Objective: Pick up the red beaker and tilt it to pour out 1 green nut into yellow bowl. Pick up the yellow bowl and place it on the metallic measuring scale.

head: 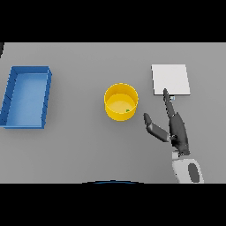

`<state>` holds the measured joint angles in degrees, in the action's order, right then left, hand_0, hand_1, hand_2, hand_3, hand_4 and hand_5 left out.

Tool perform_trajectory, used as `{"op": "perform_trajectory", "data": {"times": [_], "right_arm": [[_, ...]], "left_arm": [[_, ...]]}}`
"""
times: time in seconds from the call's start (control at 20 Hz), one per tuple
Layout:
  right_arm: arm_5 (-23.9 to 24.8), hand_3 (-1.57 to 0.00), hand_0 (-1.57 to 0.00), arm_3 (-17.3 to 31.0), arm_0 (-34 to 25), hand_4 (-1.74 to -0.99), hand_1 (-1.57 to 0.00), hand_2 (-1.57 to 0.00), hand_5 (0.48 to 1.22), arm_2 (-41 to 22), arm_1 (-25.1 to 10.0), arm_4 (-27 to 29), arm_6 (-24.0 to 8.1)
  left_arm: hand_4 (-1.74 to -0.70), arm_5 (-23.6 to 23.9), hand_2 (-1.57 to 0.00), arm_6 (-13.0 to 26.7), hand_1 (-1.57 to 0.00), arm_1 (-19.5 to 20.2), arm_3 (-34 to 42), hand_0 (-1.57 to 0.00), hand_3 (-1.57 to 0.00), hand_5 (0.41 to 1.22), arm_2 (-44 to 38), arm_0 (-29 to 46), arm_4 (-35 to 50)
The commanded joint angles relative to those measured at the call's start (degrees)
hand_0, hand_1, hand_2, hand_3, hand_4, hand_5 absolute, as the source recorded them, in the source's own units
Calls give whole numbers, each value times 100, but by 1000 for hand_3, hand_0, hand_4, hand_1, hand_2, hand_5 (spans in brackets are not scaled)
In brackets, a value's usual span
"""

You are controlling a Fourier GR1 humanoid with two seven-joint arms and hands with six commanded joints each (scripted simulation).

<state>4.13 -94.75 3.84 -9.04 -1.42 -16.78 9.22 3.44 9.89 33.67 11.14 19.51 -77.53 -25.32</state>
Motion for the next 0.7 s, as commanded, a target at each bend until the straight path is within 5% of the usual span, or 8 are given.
{"op": "perform_trajectory", "data": {"times": [0.0, 0.2, 0.45, 0.65], "right_arm": [[5, 1, 1, -43, -4, -1053, 1, 1, 651, 40, -44, 15, -53], [139, 1, 1, 13, -10, -1052, 1, 1, 648, 3, -73, -211, -126], [55, 1, 1, 46, -69, -1026, 1, 1, 648, 2, -117, -174, -130], [23, 1, 1, 18, -44, -1015, 1, 1, 646, 2, -128, -144, -116]], "left_arm": [[-1741, 154, -1571, 14, -1571, 95, 119, -1571, -1452, 1221, -144, 248, 241], [-1741, 584, -1571, 388, -1571, 158, 833, -1571, -1474, 1221, -501, 1186, 1111], [-1741, 1060, -1571, 1324, -1571, 229, 2537, -1571, -1450, 1221, -498, 2566, 1808], [-1741, 1521, -1571, 1645, -1571, 300, 3738, -1571, -1455, 1221, -436, 3493, 2151]]}}
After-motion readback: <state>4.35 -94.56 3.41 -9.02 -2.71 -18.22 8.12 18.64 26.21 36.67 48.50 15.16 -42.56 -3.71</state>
